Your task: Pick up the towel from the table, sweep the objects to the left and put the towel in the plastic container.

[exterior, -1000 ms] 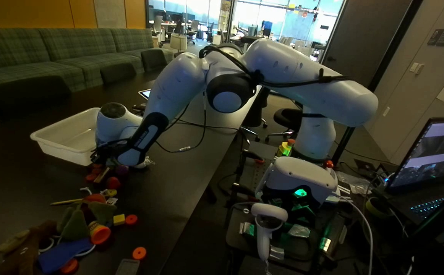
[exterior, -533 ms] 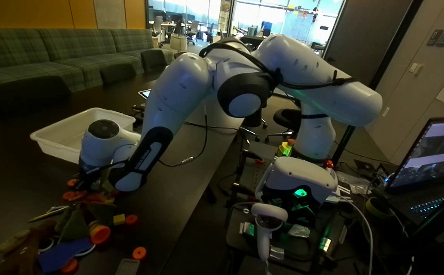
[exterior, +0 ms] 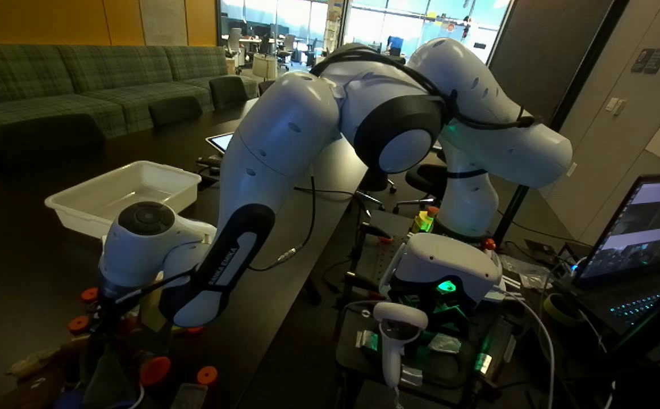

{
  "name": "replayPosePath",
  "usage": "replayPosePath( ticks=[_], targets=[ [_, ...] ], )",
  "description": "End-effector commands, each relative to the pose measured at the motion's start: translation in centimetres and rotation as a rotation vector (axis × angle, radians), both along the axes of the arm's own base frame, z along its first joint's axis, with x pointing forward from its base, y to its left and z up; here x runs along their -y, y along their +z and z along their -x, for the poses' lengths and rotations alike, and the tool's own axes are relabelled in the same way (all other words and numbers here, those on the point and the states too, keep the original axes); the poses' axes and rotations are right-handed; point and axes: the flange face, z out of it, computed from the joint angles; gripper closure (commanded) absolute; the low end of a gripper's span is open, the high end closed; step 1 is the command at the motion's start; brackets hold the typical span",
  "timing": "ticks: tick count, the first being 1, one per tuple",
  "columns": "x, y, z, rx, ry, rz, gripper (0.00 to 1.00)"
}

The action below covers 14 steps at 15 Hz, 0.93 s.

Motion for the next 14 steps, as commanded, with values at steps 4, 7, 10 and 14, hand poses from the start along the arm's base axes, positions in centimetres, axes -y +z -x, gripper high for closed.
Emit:
replayPosePath(
  ticks=[4,7,10,14],
  targets=[
    [-2.3,7.4,4.0,0.068,0.044,-0.075,0.94],
    [-1.3,13.0,3.9,0.136,0.032,-0.105,0.94],
    [1.1,19.0,2.7,0.201,0.005,-0.131,0.94],
    [6.1,25.6,-0.6,0.27,-0.052,-0.148,0.94]
  ],
)
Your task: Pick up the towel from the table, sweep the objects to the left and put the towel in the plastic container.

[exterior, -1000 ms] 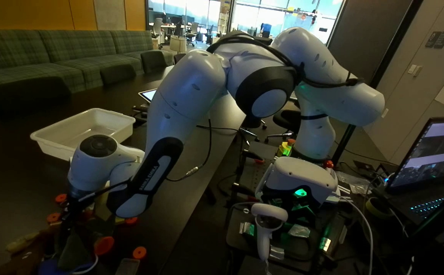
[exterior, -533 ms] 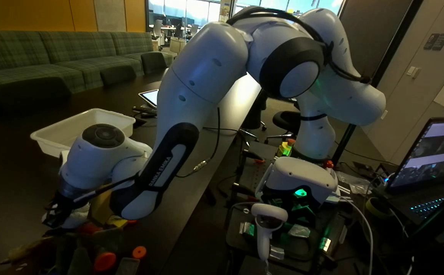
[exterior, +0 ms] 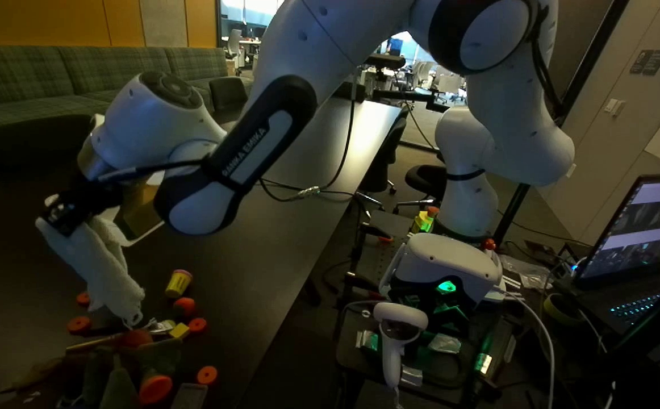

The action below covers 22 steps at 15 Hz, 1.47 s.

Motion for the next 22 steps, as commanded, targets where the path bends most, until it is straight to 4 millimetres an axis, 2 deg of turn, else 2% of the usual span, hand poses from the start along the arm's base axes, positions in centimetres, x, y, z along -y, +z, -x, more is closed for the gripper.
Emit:
replayPosePath(
  ticks=[1,3,5,9,12,17,18,19,20,22],
  targets=[
    [5.1,5.7,-2.3,0.052,-0.044,-0.023,0.94],
    [8.5,8.2,-4.9,0.082,-0.075,-0.023,0.94],
    [11.9,9.8,-7.8,0.107,-0.104,-0.01,0.94],
    [18.2,11.0,-14.3,0.126,-0.167,0.022,0.94],
    [21.6,10.0,-18.0,0.109,-0.206,0.056,0.93],
    [26.0,5.9,-22.1,0.095,-0.283,0.15,0.92],
    [26.7,5.0,-22.7,0.089,-0.309,0.167,0.83],
    [27.3,4.0,-23.2,0.087,-0.337,0.181,0.54],
    [28.1,3.2,-23.7,0.085,-0.367,0.199,0.53],
    [29.4,2.0,-24.5,0.067,-0.445,0.236,0.42]
  ],
)
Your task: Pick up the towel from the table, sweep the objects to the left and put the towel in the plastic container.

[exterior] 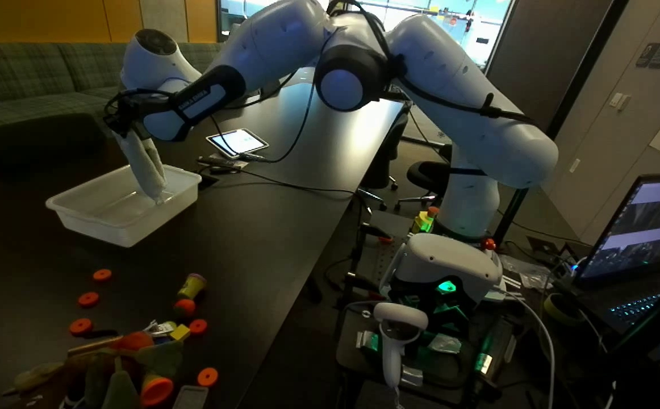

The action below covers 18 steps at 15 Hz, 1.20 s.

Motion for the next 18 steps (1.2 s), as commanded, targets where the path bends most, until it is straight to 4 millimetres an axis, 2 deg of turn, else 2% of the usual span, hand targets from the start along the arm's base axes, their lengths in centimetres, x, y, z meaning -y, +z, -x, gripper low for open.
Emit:
replayPosePath(
  ticks=[1,3,6,8,13,18],
  targets=[
    [1.4,-1.3,-2.4,0.01,-0.116,0.068,0.34],
    [3.4,-1.5,-3.0,-0.025,-0.168,0.084,0.22],
    [6.9,-0.6,-3.4,-0.14,-0.199,0.084,0.02],
    [9.2,0.4,-2.7,-0.282,-0.164,0.061,0.0],
    [13.5,0.8,0.6,-0.522,-0.008,-0.005,0.0],
    [15.4,0.5,5.2,-0.717,0.126,-0.088,0.0]
  ],
)
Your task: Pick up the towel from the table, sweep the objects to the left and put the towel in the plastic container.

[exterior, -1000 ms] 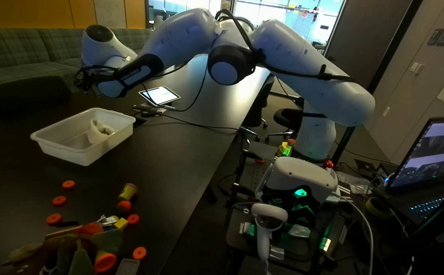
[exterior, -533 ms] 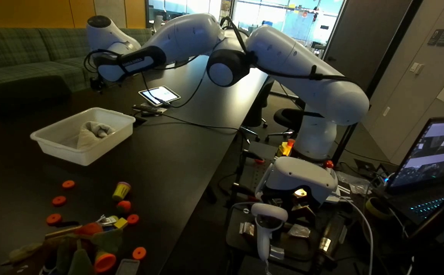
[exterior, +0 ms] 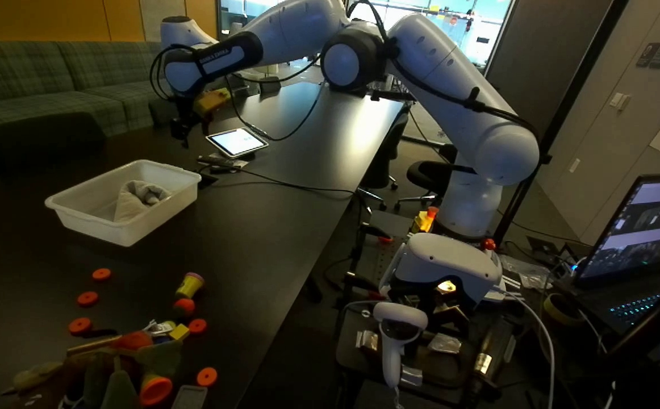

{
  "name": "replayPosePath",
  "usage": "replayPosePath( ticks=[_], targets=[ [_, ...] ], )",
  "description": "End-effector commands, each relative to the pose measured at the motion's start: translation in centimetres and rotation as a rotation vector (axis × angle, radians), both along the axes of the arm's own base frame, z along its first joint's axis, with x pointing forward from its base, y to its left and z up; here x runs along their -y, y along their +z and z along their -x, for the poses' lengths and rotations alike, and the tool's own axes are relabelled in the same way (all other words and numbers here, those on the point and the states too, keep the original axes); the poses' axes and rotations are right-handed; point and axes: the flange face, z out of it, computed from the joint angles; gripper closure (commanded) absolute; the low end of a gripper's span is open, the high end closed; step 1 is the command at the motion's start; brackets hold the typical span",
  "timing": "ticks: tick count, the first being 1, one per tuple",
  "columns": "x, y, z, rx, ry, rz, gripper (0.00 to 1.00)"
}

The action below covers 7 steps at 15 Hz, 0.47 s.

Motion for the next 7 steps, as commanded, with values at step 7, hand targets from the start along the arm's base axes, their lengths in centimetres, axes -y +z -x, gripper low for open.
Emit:
replayPosePath(
  ticks=[7],
  targets=[
    [1.6,0.0,4.9,-0.16,0.085,-0.131,0.0]
  ],
)
